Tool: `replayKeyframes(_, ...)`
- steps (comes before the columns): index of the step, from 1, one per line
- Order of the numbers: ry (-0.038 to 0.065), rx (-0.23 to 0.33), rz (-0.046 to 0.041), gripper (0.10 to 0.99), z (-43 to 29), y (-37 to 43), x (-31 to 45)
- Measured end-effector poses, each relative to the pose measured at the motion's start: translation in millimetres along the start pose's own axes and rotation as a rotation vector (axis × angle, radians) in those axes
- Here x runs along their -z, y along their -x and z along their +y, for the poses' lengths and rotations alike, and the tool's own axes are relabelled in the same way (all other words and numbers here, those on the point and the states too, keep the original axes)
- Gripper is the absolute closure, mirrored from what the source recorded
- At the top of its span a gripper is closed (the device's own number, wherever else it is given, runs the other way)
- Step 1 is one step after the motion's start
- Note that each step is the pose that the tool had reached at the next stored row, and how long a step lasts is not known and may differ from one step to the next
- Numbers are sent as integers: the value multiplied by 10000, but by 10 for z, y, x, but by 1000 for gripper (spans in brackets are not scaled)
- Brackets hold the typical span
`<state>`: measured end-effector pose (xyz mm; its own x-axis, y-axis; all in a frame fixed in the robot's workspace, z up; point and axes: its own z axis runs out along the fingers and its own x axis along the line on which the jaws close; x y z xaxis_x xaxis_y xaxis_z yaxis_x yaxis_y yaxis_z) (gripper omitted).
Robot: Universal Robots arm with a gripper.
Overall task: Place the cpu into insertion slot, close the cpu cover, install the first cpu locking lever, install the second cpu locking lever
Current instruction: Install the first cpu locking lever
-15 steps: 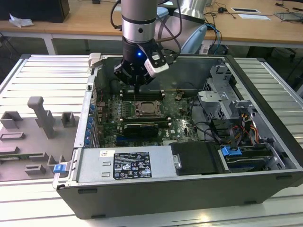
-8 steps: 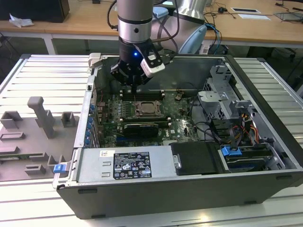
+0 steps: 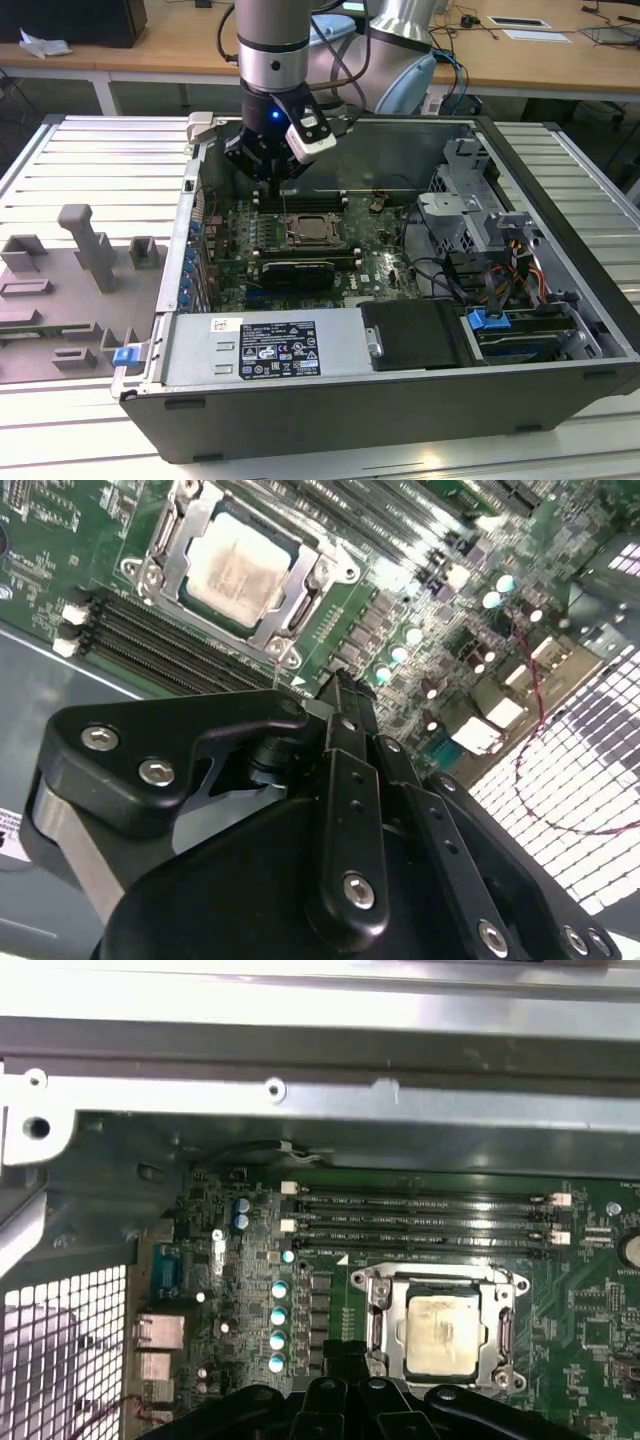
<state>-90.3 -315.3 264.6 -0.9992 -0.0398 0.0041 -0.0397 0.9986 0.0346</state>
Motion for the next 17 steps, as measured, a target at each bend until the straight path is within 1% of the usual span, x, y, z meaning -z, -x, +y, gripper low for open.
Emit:
replayKeyframes(3,2,-2,-2,980,94,3,-26)
replayKeyframes(7,1,-2,-1,980,189,5,-54)
replayKeyframes(11,3,-1,-2,980,197,7,-62)
replayKeyframes(17,0,-9,0,980,210,60,-78)
